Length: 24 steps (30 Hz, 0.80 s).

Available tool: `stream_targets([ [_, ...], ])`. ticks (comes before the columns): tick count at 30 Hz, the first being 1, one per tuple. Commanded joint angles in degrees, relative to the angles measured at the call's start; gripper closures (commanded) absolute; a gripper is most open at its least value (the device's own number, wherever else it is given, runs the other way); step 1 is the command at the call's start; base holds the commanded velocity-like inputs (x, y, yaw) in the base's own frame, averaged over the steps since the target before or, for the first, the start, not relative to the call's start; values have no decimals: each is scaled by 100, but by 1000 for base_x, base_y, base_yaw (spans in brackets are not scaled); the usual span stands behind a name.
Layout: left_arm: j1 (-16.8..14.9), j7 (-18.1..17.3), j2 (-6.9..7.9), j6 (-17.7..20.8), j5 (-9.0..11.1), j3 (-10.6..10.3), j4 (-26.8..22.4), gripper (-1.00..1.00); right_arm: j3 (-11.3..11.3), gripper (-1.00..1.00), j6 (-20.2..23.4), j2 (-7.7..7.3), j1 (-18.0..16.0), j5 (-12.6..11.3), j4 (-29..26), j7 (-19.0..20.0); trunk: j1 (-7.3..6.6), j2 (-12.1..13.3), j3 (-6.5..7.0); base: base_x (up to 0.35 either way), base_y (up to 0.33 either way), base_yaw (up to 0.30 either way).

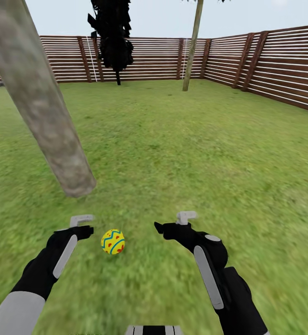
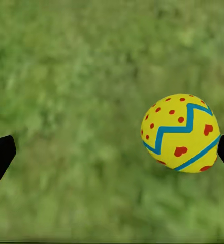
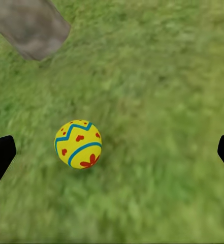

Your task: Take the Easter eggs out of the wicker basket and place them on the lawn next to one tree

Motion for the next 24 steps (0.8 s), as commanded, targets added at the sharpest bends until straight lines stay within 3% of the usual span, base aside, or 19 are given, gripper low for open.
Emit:
stream_targets([
  [1, -5, 56, 6, 15, 61, -21, -5, -100, -5, -100, 28, 2, -2, 11, -6, 18, -4, 0, 18, -12, 0, 290],
  [24, -4, 82, 6, 32, 62, -34, -9, -100, -5, -100, 28, 6, -2, 10, 24, 18, -63, 30, 528, -62, 0, 290],
])
